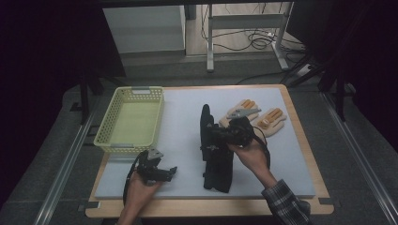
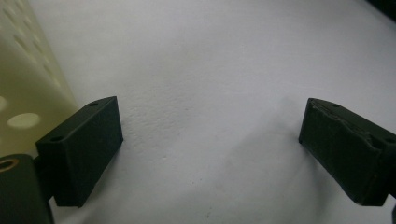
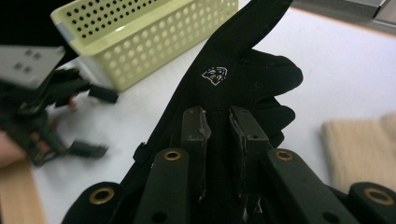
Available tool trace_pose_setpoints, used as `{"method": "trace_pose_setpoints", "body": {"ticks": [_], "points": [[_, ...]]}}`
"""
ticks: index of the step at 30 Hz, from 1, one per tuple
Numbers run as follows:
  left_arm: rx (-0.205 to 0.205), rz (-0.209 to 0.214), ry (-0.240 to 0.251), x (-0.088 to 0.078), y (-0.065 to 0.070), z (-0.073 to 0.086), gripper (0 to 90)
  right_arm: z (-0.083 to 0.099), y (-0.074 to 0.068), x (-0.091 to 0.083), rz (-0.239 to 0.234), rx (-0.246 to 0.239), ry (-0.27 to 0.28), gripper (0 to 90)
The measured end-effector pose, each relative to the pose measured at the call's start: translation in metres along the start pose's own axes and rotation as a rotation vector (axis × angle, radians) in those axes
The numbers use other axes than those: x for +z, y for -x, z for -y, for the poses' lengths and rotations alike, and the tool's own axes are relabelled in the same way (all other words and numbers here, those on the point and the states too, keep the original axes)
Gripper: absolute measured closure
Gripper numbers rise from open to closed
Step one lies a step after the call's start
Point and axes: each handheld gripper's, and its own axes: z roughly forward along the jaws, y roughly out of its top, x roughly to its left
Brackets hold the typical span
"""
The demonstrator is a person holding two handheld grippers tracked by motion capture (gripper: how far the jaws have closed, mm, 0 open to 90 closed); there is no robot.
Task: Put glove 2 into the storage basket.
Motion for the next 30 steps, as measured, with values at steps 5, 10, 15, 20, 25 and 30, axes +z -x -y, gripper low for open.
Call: {"method": "trace_pose_setpoints", "body": {"ticks": [5,10,15,20,25,30], "points": [[-0.007,0.0,0.005,0.0,0.001,0.0,6.4,0.03,-0.016,-0.007,0.041,0.018,0.014,75.1],[-0.007,-0.001,0.006,0.0,0.001,0.0,6.4,0.067,-0.02,-0.004,0.044,0.067,0.02,52.6],[-0.003,0.0,0.001,0.0,0.0,0.0,6.4,0.062,0.001,-0.014,0.114,0.049,0.034,52.5],[-0.003,0.0,0.002,0.0,0.0,0.0,6.4,0.053,0.029,0.012,0.149,0.033,-0.019,50.8],[-0.003,0.0,0.002,0.0,0.0,0.0,6.4,0.055,0.045,0.052,0.093,0.089,-0.097,61.1],[0.001,0.001,-0.002,0.0,0.0,0.0,6.4,0.055,0.039,0.053,0.1,0.082,-0.114,86.5]]}}
